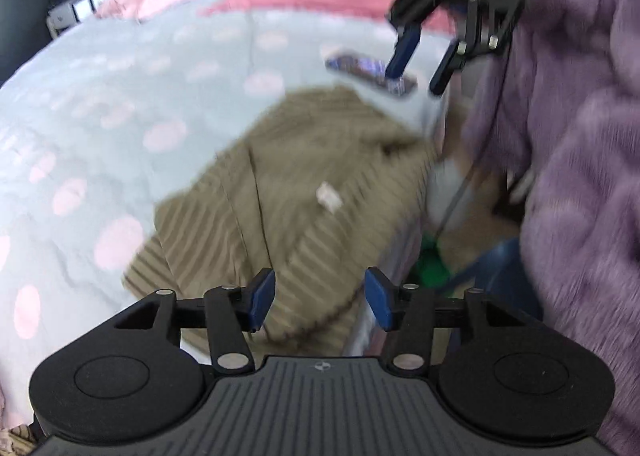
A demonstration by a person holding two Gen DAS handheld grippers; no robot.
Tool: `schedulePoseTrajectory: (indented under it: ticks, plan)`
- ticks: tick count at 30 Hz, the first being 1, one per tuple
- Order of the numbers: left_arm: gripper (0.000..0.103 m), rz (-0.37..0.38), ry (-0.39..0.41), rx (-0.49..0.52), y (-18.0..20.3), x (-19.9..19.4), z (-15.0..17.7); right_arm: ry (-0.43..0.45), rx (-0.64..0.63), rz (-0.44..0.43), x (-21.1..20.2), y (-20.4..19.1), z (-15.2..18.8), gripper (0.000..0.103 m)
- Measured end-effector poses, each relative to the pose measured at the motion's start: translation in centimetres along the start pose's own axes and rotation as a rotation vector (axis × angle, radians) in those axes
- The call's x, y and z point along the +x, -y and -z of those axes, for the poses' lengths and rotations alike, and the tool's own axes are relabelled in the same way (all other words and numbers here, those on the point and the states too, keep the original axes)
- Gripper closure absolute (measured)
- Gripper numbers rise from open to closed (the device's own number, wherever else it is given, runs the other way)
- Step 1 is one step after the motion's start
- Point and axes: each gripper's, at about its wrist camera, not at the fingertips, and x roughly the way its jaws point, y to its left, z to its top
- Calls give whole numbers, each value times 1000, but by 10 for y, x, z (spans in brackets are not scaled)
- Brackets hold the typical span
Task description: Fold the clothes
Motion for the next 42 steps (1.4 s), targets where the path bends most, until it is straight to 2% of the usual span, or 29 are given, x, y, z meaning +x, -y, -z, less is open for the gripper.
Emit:
schedulePoseTrajectory:
  ticks: [1, 3, 5, 9, 12, 15, 17, 19, 20, 21, 22, 23, 24, 27, 31, 33, 36, 39, 42]
  plan:
    - [53, -5, 10, -15, -3, 2, -2, 19, 21, 16, 0, 2, -2, 59]
    - [53, -29, 1, -9, -5, 12, -7, 2, 23, 35, 9, 0, -4, 60]
    - [54, -59, -47, 62, 1, 29, -11, -42, 7, 31, 23, -4, -6, 59]
    - [54, -112, -124, 246, 17, 62, -9, -183, -84, -20, 60, -25, 1, 56]
    - [54, -135, -173, 345, 21, 78, -4, -275, -141, -6, 83, -38, 11, 56]
    - [56, -153, -216, 424, 22, 88, 3, -348, -189, 60, 94, -42, 21, 56]
    - [64, -140, -242, 454, 23, 90, 6, -388, -216, 102, 99, -42, 28, 56]
    - [70, -123, -264, 475, 24, 92, 7, -397, -229, 125, 99, -42, 31, 60]
    - [74, -120, -276, 477, 25, 93, 8, -404, -237, 143, 100, -42, 32, 67]
    - [77, -120, -290, 474, 25, 95, 9, -411, -244, 161, 100, -42, 33, 79]
    - [86, -120, -305, 471, 25, 96, 10, -417, -252, 176, 99, -42, 33, 84]
    - [92, -117, -315, 467, 25, 96, 11, -422, -260, 191, 97, -42, 33, 86]
    - [95, -117, -318, 463, 26, 95, 12, -427, -268, 206, 96, -42, 33, 89]
    - [99, -143, -298, 441, 29, 89, 12, -418, -288, 238, 87, -44, 31, 98]
    - [102, -191, -243, 385, 30, 70, 10, -383, -332, 324, 72, -46, 23, 100]
    - [102, -222, -200, 346, 29, 58, 6, -335, -323, 387, 61, -43, 14, 100]
    - [103, -336, -132, 323, 31, 45, 2, -257, -330, 539, 53, -38, 1, 100]
    - [103, -470, -70, 326, 37, 36, -1, -190, -416, 695, 53, -43, -2, 100]
    - [103, -538, -63, 409, 53, 39, 6, -214, -605, 758, 62, -59, 17, 100]
